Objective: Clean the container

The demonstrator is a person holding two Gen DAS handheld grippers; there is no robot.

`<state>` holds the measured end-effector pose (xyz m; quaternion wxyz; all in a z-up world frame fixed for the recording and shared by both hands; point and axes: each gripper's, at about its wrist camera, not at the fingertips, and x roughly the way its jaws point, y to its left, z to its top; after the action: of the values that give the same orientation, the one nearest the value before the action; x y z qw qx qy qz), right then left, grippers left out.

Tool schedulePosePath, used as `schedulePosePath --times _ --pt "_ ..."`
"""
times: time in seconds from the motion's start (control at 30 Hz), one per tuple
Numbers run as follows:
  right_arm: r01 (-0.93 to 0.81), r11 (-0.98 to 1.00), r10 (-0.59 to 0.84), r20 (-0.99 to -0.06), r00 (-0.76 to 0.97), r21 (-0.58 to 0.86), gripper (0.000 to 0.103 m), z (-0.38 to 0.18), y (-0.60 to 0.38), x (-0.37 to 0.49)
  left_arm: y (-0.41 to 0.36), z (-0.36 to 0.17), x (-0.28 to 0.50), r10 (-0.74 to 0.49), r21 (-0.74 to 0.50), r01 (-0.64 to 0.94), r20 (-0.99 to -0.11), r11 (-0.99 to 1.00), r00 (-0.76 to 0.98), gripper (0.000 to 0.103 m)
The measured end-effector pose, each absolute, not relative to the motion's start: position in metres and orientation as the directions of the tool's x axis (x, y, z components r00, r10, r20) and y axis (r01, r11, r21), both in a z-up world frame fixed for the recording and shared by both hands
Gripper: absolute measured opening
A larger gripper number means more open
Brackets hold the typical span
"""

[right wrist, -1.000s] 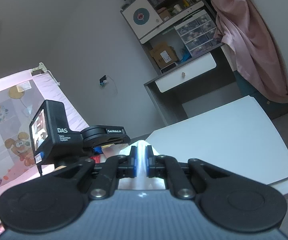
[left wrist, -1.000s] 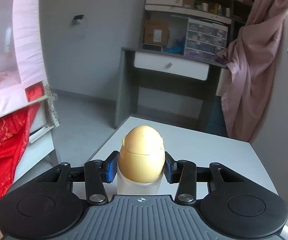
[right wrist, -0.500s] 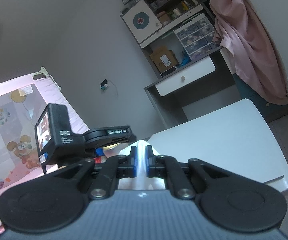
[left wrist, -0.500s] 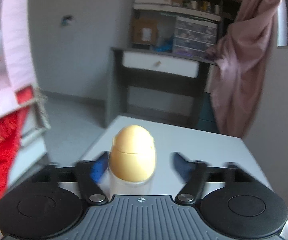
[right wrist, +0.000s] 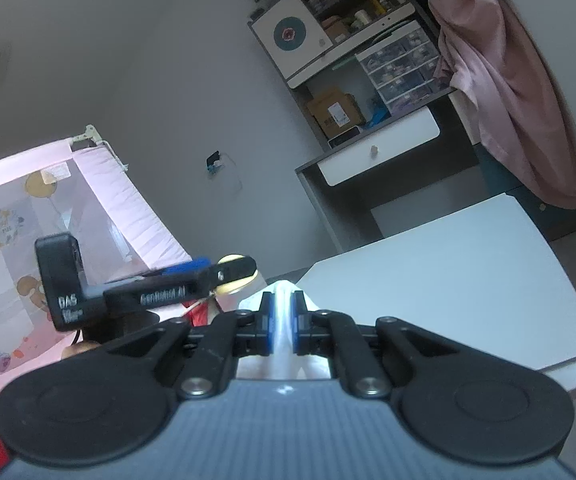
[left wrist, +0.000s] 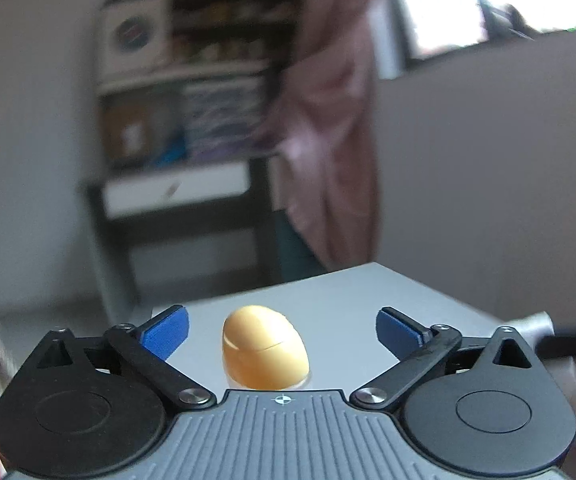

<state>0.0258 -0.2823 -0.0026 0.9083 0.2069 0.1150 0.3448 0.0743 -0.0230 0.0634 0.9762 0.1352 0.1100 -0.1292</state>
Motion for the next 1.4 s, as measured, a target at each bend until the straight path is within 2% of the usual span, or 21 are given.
schedulePosePath --times 0.07,0.13,0.33,0.53,0.97,1.4 --pt "-0.585 0.678 0.678 -0.071 0.732 0.445 0.008 0.000 -0.276 0.026 -0.022 0.055 0.076 -0.266 0.313 0.354 -0.291 0.881 0.919 0.103" --pt "-0.586 0.683 0.678 -0.080 0.731 0.436 0.008 0.001 -0.271 0.026 -0.015 0.048 0.080 -0.301 0.319 0.395 -0.306 0.862 0.903 0.103" --pt "-0.584 0.697 0.675 -0.106 0.730 0.416 0.008 0.004 -0.258 0.027 0.026 0.039 0.102 -0.478 0.094 0.519 -0.279 0.849 0.833 0.103" --pt "-0.569 0.712 0.664 -0.132 0.736 0.410 0.008 0.004 -0.254 0.030 0.041 0.016 0.113 -0.574 0.037 0.604 -0.270 0.796 0.773 0.103" --pt "-0.560 0.731 0.655 -0.173 0.735 0.389 0.008 0.008 -0.239 0.034 0.064 -0.002 0.122 -0.680 -0.033 0.695 -0.247 0.718 0.690 0.103" --pt "-0.549 0.741 0.646 -0.189 0.740 0.387 0.008 0.008 -0.235 0.031 0.071 -0.013 0.143 -0.736 -0.089 0.741 -0.241 0.666 0.632 0.103"
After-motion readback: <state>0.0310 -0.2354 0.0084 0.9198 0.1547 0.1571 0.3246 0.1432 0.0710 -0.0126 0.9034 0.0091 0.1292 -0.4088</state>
